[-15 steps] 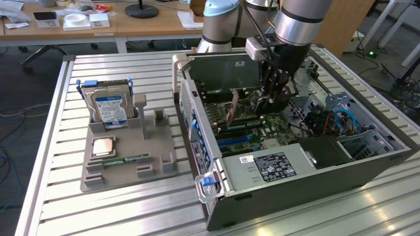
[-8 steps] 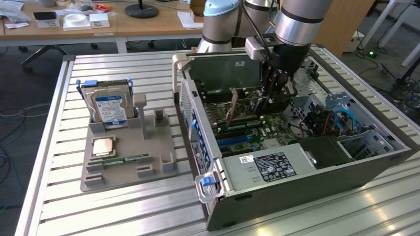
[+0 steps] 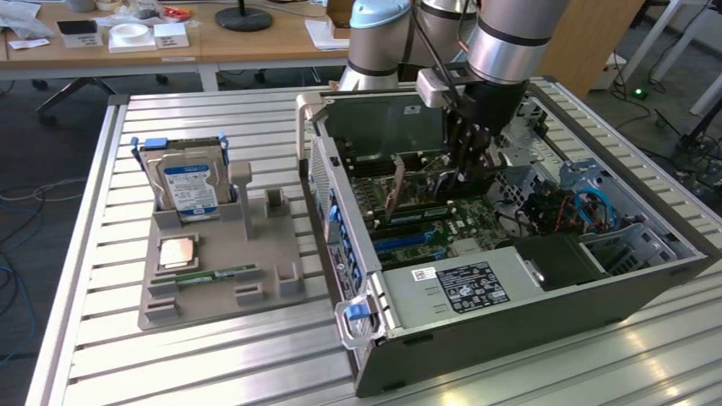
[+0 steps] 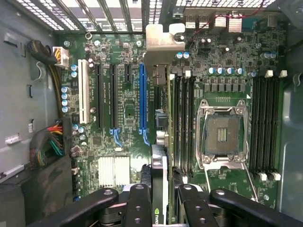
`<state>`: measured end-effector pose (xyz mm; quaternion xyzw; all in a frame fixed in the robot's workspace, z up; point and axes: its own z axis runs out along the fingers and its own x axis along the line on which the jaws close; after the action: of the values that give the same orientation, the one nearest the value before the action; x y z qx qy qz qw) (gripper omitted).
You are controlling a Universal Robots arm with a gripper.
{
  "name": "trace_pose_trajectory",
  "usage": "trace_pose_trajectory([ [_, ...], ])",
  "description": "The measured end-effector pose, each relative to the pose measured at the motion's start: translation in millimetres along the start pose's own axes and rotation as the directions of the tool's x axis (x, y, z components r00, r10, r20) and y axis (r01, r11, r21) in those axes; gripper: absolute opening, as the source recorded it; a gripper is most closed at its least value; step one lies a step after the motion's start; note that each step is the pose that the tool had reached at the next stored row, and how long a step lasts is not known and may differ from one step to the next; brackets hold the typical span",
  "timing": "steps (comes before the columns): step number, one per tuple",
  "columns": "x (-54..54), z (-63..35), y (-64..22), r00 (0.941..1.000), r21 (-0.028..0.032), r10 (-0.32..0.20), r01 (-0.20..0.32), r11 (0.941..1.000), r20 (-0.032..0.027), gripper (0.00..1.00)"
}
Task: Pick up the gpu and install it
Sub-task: 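Insert the gpu into the slot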
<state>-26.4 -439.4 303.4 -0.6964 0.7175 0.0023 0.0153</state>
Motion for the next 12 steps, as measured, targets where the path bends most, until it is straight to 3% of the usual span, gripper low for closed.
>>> trace_pose_trajectory([
  [12, 1.7, 8.6, 7.0, 0.9999, 0.0003, 0.013, -0.013, 0.9999, -0.0011, 0.27],
])
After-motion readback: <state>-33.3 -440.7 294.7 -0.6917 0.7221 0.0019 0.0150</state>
